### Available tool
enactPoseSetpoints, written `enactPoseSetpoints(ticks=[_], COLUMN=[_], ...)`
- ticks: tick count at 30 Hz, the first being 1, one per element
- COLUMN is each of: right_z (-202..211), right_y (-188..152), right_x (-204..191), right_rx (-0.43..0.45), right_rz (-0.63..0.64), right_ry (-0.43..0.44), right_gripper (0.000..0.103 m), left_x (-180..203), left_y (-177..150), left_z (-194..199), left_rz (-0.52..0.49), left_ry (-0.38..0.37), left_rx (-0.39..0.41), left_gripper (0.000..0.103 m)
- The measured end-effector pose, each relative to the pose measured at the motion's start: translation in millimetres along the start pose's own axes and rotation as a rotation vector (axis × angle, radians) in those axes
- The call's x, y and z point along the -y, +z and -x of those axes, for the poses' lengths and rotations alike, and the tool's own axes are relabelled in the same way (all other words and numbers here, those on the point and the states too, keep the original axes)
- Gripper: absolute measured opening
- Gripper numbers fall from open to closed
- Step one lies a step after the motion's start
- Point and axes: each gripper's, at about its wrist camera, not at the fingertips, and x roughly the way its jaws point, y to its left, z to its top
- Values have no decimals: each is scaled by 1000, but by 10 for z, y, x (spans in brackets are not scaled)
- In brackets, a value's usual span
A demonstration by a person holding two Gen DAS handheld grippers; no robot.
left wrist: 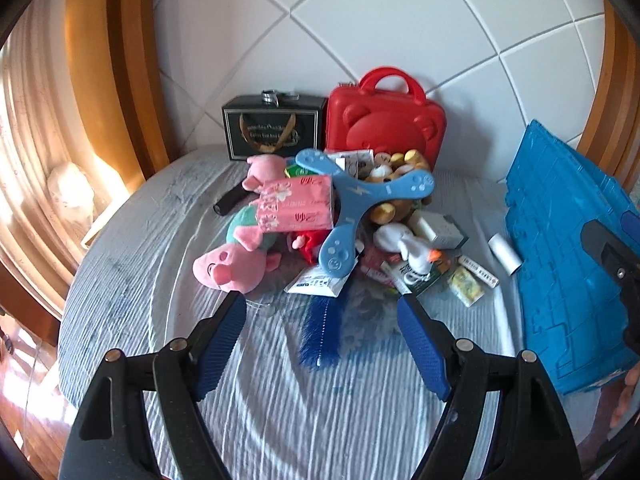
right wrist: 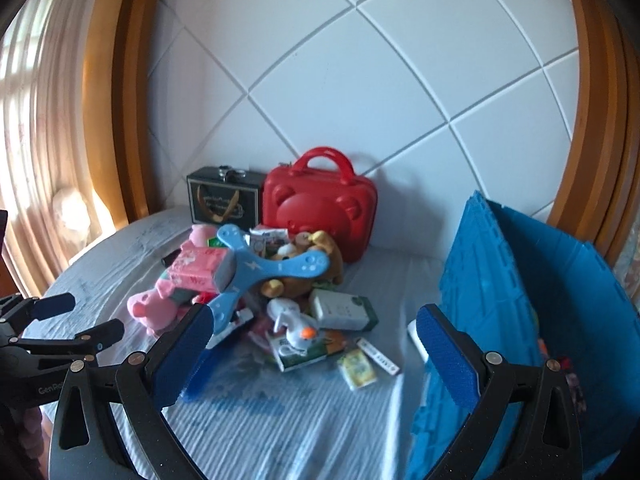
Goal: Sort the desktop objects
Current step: 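Move both open tools back over the pile, then grasp the white wipes packet with the left tool while the right tool grasps the white duck plush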
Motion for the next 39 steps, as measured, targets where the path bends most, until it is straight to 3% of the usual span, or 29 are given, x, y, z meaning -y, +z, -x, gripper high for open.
enactPoseSetpoints(ticks=[3, 7, 14, 22, 30, 36, 39], right_z=[-170, -401, -963, -1574, -2337, -2904, -3157], right_y=[-27, -137, -462, -586, -631, -632, -639], right_x=[-31, -20, 191, 333, 329, 140, 47], right_rx=[-42, -110, -280, -389, -468, -505, -524], right_rz=[-13, -39, -112, -110, -92, -32, -12], right_ry=[-22, -67, -108, -85, -18, 64, 77], right_gripper=[103, 103, 103, 103, 103, 103, 103], left_x=[-199, -565, -914, -559, 63, 200, 182], left_y=[-14, -97, -243, -151, -1, 32, 65], left_z=[-249, -668, -1350, -1841, -2443, -2835, -2922], left_rz=[-25, -51, -10, -46, -168, -227, -219], left_ry=[-11, 29, 54, 3, -7, 27, -8], left_rx=[-35, -92, -241, -305, -360, -381, -383], left_gripper=[77, 77, 77, 77, 77, 77, 77])
